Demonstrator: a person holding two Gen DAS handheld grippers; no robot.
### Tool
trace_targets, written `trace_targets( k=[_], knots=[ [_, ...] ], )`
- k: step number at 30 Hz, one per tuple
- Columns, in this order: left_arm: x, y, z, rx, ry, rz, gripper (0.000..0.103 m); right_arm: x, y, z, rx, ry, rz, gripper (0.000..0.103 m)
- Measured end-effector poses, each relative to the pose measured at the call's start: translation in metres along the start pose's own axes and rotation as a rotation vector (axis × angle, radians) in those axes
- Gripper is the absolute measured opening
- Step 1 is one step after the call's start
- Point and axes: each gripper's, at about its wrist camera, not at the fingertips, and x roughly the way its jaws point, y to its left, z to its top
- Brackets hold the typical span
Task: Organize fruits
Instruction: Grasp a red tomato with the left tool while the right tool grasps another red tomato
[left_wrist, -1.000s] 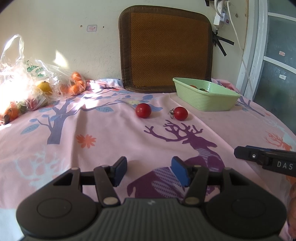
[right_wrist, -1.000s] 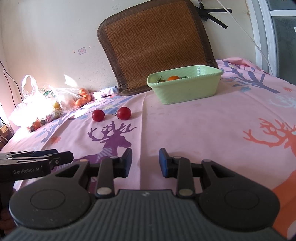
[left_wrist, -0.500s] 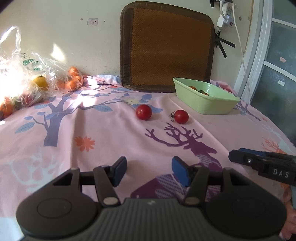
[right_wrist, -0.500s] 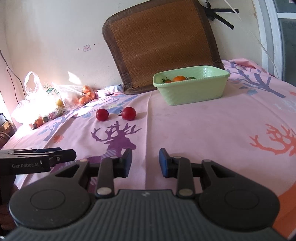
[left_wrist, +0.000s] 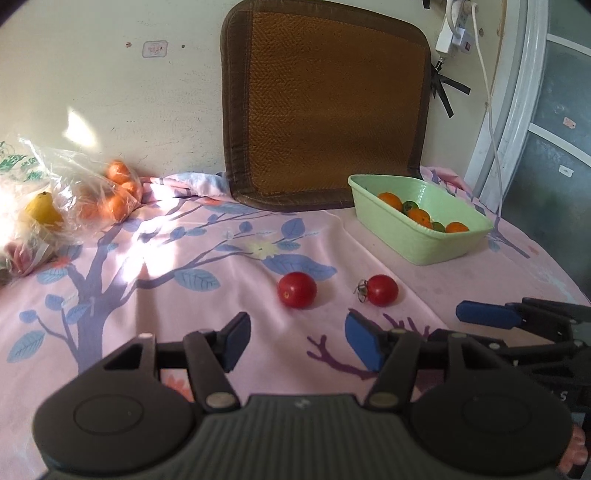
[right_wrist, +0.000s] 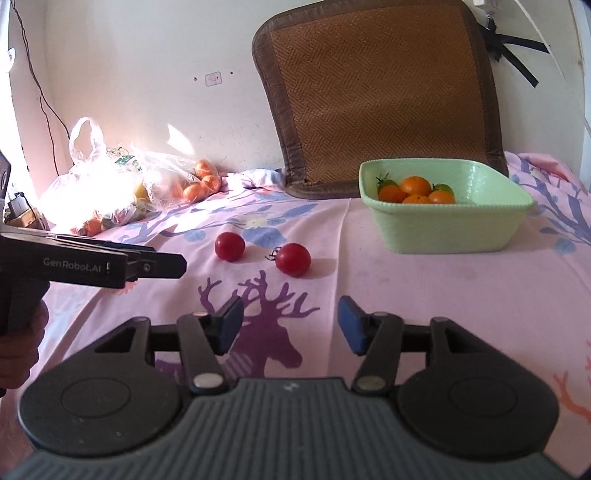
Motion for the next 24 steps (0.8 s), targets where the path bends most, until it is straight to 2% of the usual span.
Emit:
trace_targets(
  k=[7, 12, 13, 15, 17, 20, 24],
  knots=[
    [0.038, -0.005, 0.019, 0.043, 0.004, 0.006, 0.057, 0.039, -0.002, 0.024, -0.066, 0.034, -0.014, 0.058],
    [0.055, -0.003, 0.02, 0.062, 0.036, 0.001, 0.045, 0.065, 0.001, 0.032, -0.145, 0.093, -0.017, 0.057],
    [0.058, -0.003, 0.018, 0.06, 0.045, -0.002, 0.039, 0.068, 0.002, 0.032, -0.155, 0.101, -0.015, 0.055],
    [0.059, -0.002, 0.015, 0.053, 0.043, 0.003, 0.032, 0.073, 0.005, 0.031, -0.175, 0.113, -0.004, 0.045],
    [0.055, -0.005, 0.012, 0.054, 0.04, 0.002, 0.03, 0.071, 0.008, 0.029, -0.195, 0.1, 0.001, 0.031],
    [0.041, -0.014, 0.003, 0.036, 0.039, -0.03, 0.03, 0.061, 0.007, 0.026, -0.178, 0.095, -0.004, 0.031],
    [0.012, -0.039, -0.019, 0.055, 0.031, -0.066, 0.03, 0.026, 0.001, 0.01, -0.133, 0.077, 0.001, 0.031]
  ],
)
